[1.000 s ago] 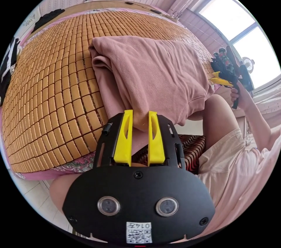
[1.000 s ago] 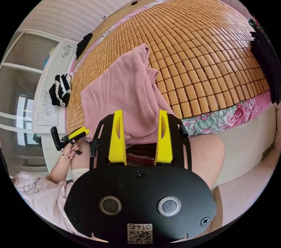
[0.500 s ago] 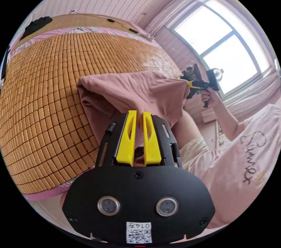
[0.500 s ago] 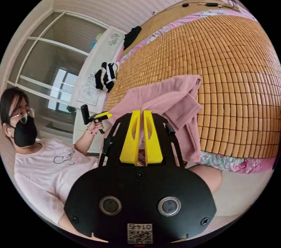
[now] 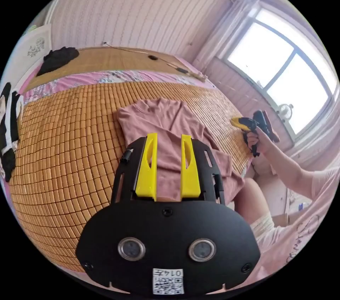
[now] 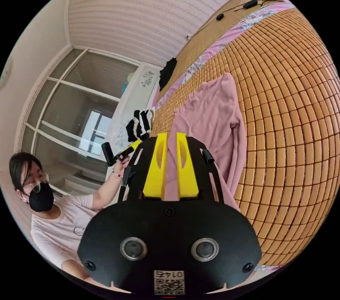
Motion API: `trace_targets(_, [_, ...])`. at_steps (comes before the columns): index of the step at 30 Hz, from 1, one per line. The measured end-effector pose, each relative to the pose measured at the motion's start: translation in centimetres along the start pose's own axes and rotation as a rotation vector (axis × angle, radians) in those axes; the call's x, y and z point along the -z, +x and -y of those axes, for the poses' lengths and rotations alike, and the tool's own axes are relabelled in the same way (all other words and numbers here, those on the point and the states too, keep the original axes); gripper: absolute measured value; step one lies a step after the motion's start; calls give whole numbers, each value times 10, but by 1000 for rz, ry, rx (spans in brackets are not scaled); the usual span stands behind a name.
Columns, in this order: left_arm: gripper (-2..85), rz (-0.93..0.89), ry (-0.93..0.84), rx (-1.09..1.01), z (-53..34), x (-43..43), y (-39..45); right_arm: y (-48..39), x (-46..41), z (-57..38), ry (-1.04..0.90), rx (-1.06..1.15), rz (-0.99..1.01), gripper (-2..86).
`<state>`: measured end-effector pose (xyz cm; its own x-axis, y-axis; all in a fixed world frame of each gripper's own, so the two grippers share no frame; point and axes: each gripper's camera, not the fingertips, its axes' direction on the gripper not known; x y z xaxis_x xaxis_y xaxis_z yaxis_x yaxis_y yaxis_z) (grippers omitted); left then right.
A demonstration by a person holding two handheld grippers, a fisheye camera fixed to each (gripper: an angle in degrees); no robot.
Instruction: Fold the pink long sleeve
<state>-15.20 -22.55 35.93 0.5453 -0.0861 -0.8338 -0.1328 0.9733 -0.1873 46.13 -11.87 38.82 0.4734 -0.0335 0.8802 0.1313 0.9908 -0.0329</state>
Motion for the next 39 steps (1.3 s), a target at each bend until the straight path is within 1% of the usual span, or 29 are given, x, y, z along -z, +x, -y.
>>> trace_targets(1, [99,-4,-62,-89,-12,-27,28,-5,-9,-8,-40,24,-69,47])
trace_targets(2, [93,-8,-98,-178,-24,-54,57,-21,-30,-22,-134,90,-254,59])
trace_targets(3, [90,-11,-113,-218,-30,-66,72,-40,-49,-37,-199,170,-420,69])
trace_targets(4, [94,-11,-140,-286,-40,-90,98,-50,-57,-44,-222,212,-487,73])
trace_targets(5, [102,-8,-157,-347,-48,-111,122,-67,-70,-58,-252,288,-596,78])
trace_targets(6, [108,-10,-158,-374,-51,-119,132,-80,-80,-70,-273,335,-682,82])
trace_targets(8, [145,-70,-167,-467,-57,-142,162,-88,-97,-83,-317,349,-751,103])
trace_targets(9, [150,-79,-183,-480,-57,-148,167,-85,-112,-88,-384,340,-762,109])
trace_targets(10, [161,-62,-253,-511,-58,-162,176,-82,-120,-91,-413,333,-768,112])
trace_targets(11, [159,4,-310,-555,-61,-175,182,-87,-126,-95,-376,360,-790,108])
trace_targets(13, [151,36,-286,-604,-62,-173,189,-94,-135,-97,-381,394,-843,85])
trace_targets(15, [127,25,-313,-568,-56,-168,185,-104,-138,-93,-406,381,-783,42])
trace_targets(17, [71,-21,-316,-502,-48,-153,172,-113,-132,-89,-400,355,-725,34])
trace_targets(19, [45,-40,-262,-465,-42,-131,161,-134,-118,-87,-327,360,-670,28])
trace_targets(21, [39,-56,-181,-423,-37,-101,149,-175,-98,-81,-193,411,-601,25])
trace_targets(22, [37,-65,-117,-395,-34,-78,140,-187,-94,-79,-157,430,-577,25])
trace_targets(24, [33,-64,12,-318,-30,-34,119,-236,-91,-61,-41,516,-409,25])
trace_targets(25, [31,-71,97,-249,-29,-3,101,-249,-94,-55,-26,541,-353,25])
trace_targets(26, [30,-73,191,-172,-30,32,80,-277,-108,-42,-12,596,-249,27])
trace_targets(27, [30,-62,239,-136,-32,51,68,-308,-129,-30,-4,664,-160,30])
trace_targets(28, [29,-16,331,-55,-40,92,43,-325,-140,-25,7,695,-115,31])
trace_targets(29, [29,52,427,28,-53,134,14,-358,-165,-18,21,749,-24,36])
trace_targets(30, [30,88,474,76,-62,156,-1,-390,-194,-15,14,803,57,45])
trace_targets(32, [38,250,597,302,-109,230,-65,-424,-237,-16,-48,851,107,69])
trace_targets(33, [41,291,607,351,-121,243,-80,-435,-263,-20,-104,860,101,92])
trace_targets(34, [45,379,602,446,-149,264,-109,-436,-275,-23,-134,863,88,102])
trace_targets(35, [49,460,560,535,-175,278,-135,-432,-295,-32,-193,874,35,122])
trace_targets(37, [73,535,475,635,-210,290,-168,-411,-319,-52,-269,893,-108,129])
trace_targets(39, [90,528,384,702,-234,295,-193,-366,-338,-77,-357,882,-314,136])
